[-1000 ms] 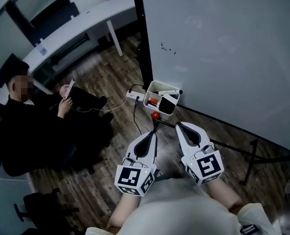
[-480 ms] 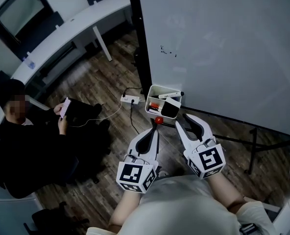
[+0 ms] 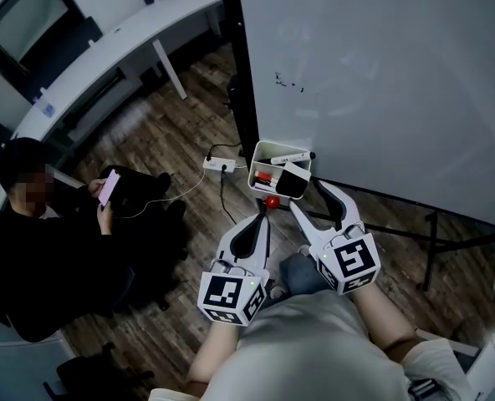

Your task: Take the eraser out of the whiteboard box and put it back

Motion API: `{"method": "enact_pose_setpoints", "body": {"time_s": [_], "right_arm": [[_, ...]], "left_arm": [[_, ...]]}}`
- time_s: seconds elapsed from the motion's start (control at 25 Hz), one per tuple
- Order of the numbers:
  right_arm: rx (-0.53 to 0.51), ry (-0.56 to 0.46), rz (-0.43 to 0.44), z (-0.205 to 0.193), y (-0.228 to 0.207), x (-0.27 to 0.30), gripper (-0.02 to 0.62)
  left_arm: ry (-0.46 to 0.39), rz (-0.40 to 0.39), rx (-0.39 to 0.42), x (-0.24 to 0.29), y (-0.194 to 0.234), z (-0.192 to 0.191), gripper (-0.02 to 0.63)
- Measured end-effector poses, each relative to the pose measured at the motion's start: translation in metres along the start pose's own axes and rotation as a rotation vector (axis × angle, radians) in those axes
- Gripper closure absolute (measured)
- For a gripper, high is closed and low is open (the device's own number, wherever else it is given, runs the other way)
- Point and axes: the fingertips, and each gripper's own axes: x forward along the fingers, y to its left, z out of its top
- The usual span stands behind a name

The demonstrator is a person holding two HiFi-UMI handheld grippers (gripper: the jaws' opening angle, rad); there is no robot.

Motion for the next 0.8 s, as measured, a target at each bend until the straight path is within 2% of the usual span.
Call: {"method": "enact_pose_setpoints", "body": {"time_s": [0.28, 0.8], "right_arm": [[0.002, 0.005, -0.004, -0.001, -0.011, 0.014, 0.36], [-0.001, 0.011, 0.041, -0.006, -0.015, 0.03, 0.36]], "left_arm": [[0.0, 0.014, -0.001, 0.011, 0.009, 0.003, 0.601], [-0.003, 0.038, -0.006, 0.033, 0.027, 0.008, 0.601]]}}
